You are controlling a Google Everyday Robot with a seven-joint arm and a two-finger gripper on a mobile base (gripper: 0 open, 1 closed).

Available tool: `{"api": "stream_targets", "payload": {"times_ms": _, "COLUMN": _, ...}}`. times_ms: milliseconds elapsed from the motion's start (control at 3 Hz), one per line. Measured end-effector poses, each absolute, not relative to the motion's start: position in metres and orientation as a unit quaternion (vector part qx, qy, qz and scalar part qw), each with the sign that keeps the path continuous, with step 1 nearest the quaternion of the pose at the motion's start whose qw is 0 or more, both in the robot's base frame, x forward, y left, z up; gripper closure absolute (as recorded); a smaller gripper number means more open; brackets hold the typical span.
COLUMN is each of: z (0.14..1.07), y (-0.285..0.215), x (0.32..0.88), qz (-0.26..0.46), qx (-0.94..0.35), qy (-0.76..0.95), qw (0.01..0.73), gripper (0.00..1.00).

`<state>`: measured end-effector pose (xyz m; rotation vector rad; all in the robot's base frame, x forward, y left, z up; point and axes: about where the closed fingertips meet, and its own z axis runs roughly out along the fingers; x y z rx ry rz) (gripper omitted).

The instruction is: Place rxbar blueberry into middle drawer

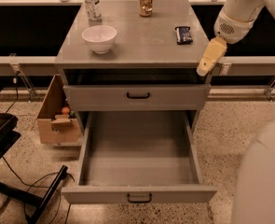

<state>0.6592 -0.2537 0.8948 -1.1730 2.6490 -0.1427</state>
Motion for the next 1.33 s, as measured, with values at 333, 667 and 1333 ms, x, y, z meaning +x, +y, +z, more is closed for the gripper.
{"api": "stream_targets", "payload": {"times_ms": 333, "z": 0.896, "y": -0.254, "x": 0.667, "qz": -0.056, "qx": -0.398, "qy": 0.907, "qw": 0.128, "gripper": 0.0}}
{"api": "stream_targets", "payload": {"times_ms": 667, "z": 0.894, "y": -0.254, "x": 0.674, "qz": -0.071, "qx": -0.345, "qy": 0.927, "qw": 0.132, "gripper": 0.0}}
{"api": "stream_targets", "payload": {"times_ms": 1333, "z": 0.912, "y": -0.247, "x": 0.735, "qz": -0.11, "qx": -0.162, "qy": 0.967, "qw": 0.162, "gripper": 0.0}}
